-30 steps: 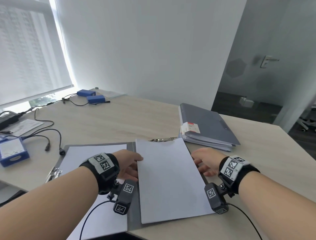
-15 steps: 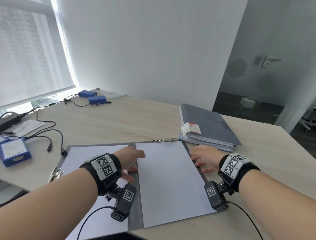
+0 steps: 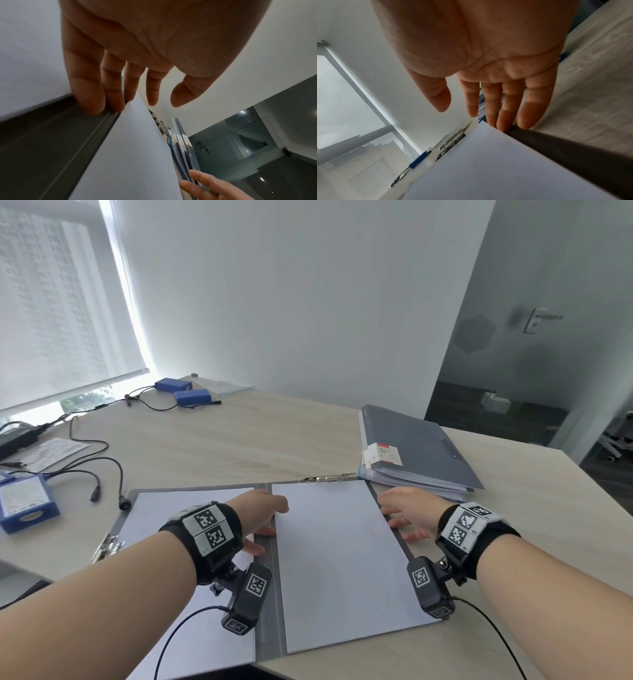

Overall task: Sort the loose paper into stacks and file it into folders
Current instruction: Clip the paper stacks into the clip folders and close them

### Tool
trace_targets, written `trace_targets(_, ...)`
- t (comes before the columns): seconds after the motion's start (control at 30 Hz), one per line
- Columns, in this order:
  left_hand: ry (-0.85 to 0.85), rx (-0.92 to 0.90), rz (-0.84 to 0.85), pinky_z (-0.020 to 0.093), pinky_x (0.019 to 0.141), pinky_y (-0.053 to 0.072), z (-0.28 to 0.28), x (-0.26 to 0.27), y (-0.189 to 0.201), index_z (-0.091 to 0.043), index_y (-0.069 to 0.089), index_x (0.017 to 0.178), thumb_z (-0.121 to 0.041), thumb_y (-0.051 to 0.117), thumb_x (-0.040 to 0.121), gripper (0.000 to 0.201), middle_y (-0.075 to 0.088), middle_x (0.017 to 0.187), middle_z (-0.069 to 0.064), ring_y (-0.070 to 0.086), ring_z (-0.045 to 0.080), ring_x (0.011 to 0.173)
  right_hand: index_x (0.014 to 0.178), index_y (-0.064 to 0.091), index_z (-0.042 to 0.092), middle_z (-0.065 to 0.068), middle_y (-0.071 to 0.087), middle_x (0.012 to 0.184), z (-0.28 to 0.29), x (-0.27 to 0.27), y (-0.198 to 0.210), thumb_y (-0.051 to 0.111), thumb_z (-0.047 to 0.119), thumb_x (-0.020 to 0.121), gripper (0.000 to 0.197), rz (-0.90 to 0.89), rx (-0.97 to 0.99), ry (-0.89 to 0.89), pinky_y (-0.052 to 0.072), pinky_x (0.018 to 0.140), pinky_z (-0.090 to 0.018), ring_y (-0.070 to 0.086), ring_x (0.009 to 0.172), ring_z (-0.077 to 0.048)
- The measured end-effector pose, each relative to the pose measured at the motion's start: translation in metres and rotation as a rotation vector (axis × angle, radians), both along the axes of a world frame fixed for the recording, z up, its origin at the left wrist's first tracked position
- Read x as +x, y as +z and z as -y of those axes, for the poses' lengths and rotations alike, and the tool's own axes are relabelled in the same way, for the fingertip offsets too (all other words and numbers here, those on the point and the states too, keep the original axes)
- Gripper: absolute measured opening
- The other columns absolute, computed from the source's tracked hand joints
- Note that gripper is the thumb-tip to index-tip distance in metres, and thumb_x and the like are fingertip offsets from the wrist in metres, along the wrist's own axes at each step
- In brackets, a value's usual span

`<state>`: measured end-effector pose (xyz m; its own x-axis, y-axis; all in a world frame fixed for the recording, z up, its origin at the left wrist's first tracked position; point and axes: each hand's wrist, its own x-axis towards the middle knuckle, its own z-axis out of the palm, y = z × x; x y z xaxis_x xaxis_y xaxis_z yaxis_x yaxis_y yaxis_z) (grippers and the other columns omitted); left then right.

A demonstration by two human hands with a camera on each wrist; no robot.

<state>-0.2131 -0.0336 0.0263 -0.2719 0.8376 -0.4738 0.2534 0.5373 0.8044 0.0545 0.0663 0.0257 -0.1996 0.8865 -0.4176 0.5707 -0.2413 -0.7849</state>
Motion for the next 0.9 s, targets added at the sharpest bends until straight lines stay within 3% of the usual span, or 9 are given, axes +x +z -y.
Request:
trace_targets(0.2,-0.121,0.064,-0.166,0.041,0.075,0.063,-0.013,-0.008,0.008,-0.017,0.065,0.113,-0.026,0.058,0.096,0.02,0.064,0.117,0.003,0.066,0.019,0.103,0.114,0.065,0.02,-0.006,0.065,0.122,-0.008,-0.003,0.002,0.055,0.026,0.096,0.022,0.035,0.072,0.009,0.048,0.078,-0.035,0.06,0.089,-0.017)
trace_targets(0.3,-0.32,0.107,-0.533,0.035,0.083,0.06,-0.027,-0.01,0.011,-0.023,0.066,0.113,-0.033,0.059,0.094,0.023,0.068,0.115,-0.001,0.065,0.016,0.096,0.122,0.063,0.013,-0.011,0.064,0.122,-0.012,-0.011,0.005,0.054,0.022,0.097,0.029,0.018,0.078,0.021,0.049,0.074,-0.034,0.061,0.087,-0.017)
trace_targets(0.37,-0.468,0.098,-0.779,0.032,0.095,0.052,-0.037,-0.009,0.01,-0.029,0.06,0.129,-0.04,0.059,0.094,0.036,0.061,0.132,-0.007,0.061,0.015,0.111,0.123,0.064,0.016,-0.008,0.064,0.124,-0.013,-0.019,0.005,0.055,0.024,0.098,0.028,-0.038,0.067,0.026,0.05,0.073,-0.033,0.062,0.089,-0.016)
trace_targets(0.43,-0.569,0.08,-0.918,0.031,0.098,0.047,-0.046,-0.006,0.008,-0.034,0.05,0.141,-0.047,0.059,0.093,0.051,0.051,0.144,-0.007,0.055,0.017,0.123,0.124,0.064,0.019,-0.005,0.063,0.125,-0.014,-0.03,0.001,0.055,0.025,0.1,0.026,-0.102,0.051,0.024,0.049,0.068,-0.03,0.062,0.089,-0.016)
trace_targets(0.63,-0.667,0.016,-0.983,0.036,0.108,0.044,-0.07,-0.013,-0.003,-0.031,0.037,0.152,-0.058,0.068,0.084,0.08,0.041,0.154,-0.004,0.047,0.021,0.137,0.109,0.066,0.019,-0.003,0.059,0.117,-0.026,-0.057,-0.016,0.051,0.016,0.1,0.019,-0.172,0.032,-0.018,0.051,0.068,-0.033,0.062,0.091,-0.023)
trace_targets(0.73,-0.694,-0.034,-1.034,0.034,0.102,0.046,-0.073,-0.016,-0.004,-0.025,0.049,0.145,-0.057,0.068,0.084,0.072,0.049,0.146,-0.001,0.051,0.023,0.131,0.104,0.063,0.021,0.0,0.056,0.117,-0.032,-0.066,-0.018,0.048,0.015,0.099,0.017,-0.219,0.019,-0.062,0.052,0.073,-0.036,0.064,0.095,-0.026)
trace_targets(0.9,-0.725,-0.039,-1.07,0.034,0.096,0.049,-0.076,-0.015,-0.004,-0.018,0.056,0.138,-0.056,0.065,0.086,0.066,0.057,0.136,0.002,0.057,0.024,0.123,0.114,0.061,0.023,0.002,0.056,0.118,-0.042,-0.077,-0.016,0.05,0.014,0.096,0.023,-0.29,-0.002,-0.112,0.052,0.073,-0.036,0.066,0.09,-0.027)
